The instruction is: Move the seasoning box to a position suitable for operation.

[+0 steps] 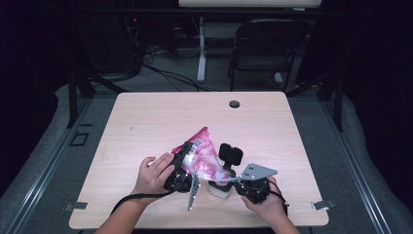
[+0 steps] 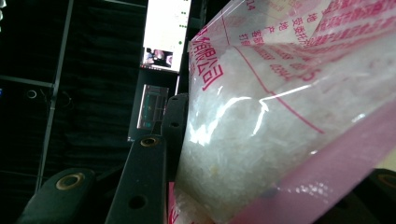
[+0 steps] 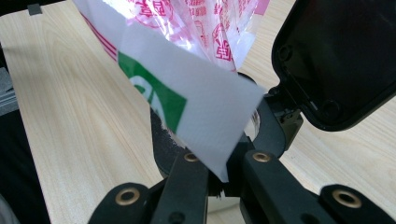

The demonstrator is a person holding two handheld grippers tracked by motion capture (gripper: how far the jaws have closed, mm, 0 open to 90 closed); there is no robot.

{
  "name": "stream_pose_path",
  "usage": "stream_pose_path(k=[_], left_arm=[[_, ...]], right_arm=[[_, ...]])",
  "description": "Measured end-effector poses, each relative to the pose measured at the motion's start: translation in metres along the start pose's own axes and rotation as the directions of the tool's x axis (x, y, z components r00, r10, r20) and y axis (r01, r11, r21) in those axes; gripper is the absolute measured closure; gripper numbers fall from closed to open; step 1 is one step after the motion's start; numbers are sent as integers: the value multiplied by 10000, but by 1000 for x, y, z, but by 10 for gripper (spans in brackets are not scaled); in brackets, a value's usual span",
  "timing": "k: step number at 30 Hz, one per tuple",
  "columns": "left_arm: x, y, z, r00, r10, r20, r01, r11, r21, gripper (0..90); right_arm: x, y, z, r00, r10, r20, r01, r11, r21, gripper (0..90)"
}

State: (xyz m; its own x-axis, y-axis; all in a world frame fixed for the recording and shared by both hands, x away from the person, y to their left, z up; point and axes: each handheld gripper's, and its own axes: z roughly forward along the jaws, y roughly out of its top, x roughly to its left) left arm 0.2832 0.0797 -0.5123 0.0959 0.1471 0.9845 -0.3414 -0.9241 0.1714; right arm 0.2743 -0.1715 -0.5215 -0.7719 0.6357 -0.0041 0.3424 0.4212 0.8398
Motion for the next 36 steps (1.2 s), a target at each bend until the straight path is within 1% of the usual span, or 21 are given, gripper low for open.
stream_pose_path(k=[1, 3, 9, 10, 12, 14, 20, 22, 23, 29, 31, 32, 33, 35, 36], left_arm=[[0, 0, 0, 10000, 60, -66, -60, 10000, -60, 676], [0, 0, 0, 10000, -2, -25, 2, 10000, -34, 676], [1, 1, -1, 10000, 10, 14, -10, 10000, 42, 676], [0, 1, 0, 10000, -2, -46, 2, 10000, -35, 676], [1, 1, -1, 10000, 68, -24, -68, 10000, 36, 676], [1, 1, -1, 10000, 11, 25, -11, 10000, 56, 676], [1, 1, -1, 10000, 52, -5, -52, 10000, 34, 676], [1, 1, -1, 10000, -2, 34, 2, 10000, 50, 676], [0, 1, -1, 10000, -25, 2, 25, 10000, -15, 676], [0, 0, 0, 9999, -41, 119, 40, 10000, 90, 676], [-1, 0, 0, 10000, -64, 74, 64, 10000, 2, 676], [0, 0, 0, 9999, -61, 140, 60, 10000, 73, 676], [-1, -1, 1, 9999, -92, 105, 92, 10000, 6, 677], [-1, -1, 0, 9998, -93, 187, 91, 9999, 100, 677], [-1, -2, 1, 9998, -85, 165, 84, 9999, 79, 677]], right_arm=[[0, 0, 0, 10000, 5, 0, -5, 10000, -6, 900], [0, 0, 0, 10000, 2, 3, -2, 10000, -2, 900], [0, 0, 0, 10000, 3, 10, -3, 10000, 3, 900], [0, 0, 0, 10000, 6, 21, -6, 10000, 6, 900], [0, 0, 0, 10000, -8, 16, 8, 10000, 18, 900], [0, 0, 0, 10000, 10, 24, -10, 10000, 12, 900], [0, 0, 0, 10000, 6, 20, -6, 10000, 17, 900], [0, 0, 0, 10000, 6, 21, -6, 10000, 15, 900], [0, 0, 0, 10000, -3, 24, 3, 10000, 17, 900], [0, 0, 0, 10000, 2, 35, -2, 10000, 20, 900], [0, 0, 0, 10000, -1, 52, 0, 10000, 24, 900], [0, 0, 0, 10000, -4, 53, 4, 10000, 20, 900], [0, 0, 0, 10000, -7, 54, 7, 10000, 24, 900], [-1, 0, 0, 10000, 11, 50, -11, 10000, 22, 900], [-1, 0, 0, 10000, -6, 67, 5, 10000, 44, 900]])
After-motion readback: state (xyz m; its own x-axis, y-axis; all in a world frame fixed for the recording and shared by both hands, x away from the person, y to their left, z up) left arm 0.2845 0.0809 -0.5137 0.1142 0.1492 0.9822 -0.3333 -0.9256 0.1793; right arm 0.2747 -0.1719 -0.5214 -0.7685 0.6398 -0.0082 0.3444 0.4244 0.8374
